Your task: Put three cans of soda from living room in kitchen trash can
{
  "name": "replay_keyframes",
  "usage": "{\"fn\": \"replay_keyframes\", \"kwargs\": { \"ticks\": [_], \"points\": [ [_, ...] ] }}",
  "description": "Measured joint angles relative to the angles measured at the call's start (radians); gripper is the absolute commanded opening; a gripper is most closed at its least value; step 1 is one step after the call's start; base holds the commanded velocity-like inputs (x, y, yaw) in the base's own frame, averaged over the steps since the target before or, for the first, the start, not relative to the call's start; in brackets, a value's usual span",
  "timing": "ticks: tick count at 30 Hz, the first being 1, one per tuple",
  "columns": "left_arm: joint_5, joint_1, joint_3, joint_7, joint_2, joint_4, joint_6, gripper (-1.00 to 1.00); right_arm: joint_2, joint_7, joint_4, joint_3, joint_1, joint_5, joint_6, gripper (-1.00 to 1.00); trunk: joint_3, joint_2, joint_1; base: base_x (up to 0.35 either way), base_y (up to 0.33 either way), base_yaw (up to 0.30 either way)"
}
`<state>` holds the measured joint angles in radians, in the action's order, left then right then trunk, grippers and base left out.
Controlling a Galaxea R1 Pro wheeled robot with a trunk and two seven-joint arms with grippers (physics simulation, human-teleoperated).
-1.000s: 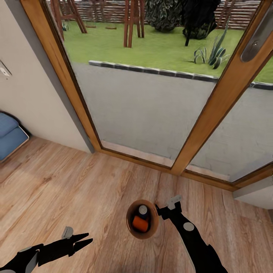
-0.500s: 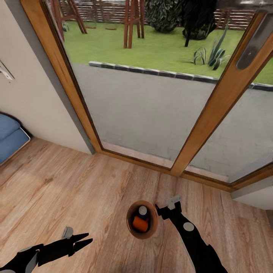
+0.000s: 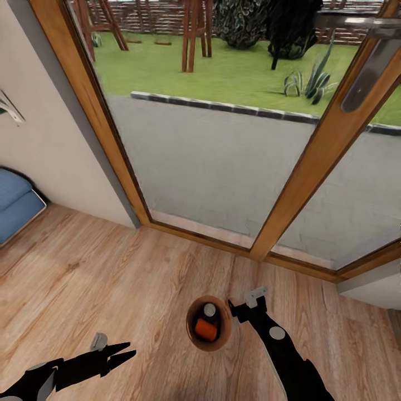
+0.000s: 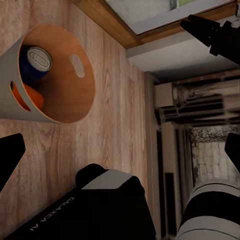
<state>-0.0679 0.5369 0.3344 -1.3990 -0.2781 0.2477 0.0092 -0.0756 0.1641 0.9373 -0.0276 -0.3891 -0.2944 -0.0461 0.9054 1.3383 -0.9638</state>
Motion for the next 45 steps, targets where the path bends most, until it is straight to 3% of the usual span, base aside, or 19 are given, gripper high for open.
{"fn": "replay_keyframes", "kwargs": {
  "ticks": [45],
  "points": [
    [-0.001,0.000,-0.002,0.000,0.002,0.000,0.000,1.00,0.000,0.000,0.000,0.000,0.001,-0.001,0.003,1.00,-0.210,-0.315,0.173,0.000,0.000,-0.027]
  ]
}}
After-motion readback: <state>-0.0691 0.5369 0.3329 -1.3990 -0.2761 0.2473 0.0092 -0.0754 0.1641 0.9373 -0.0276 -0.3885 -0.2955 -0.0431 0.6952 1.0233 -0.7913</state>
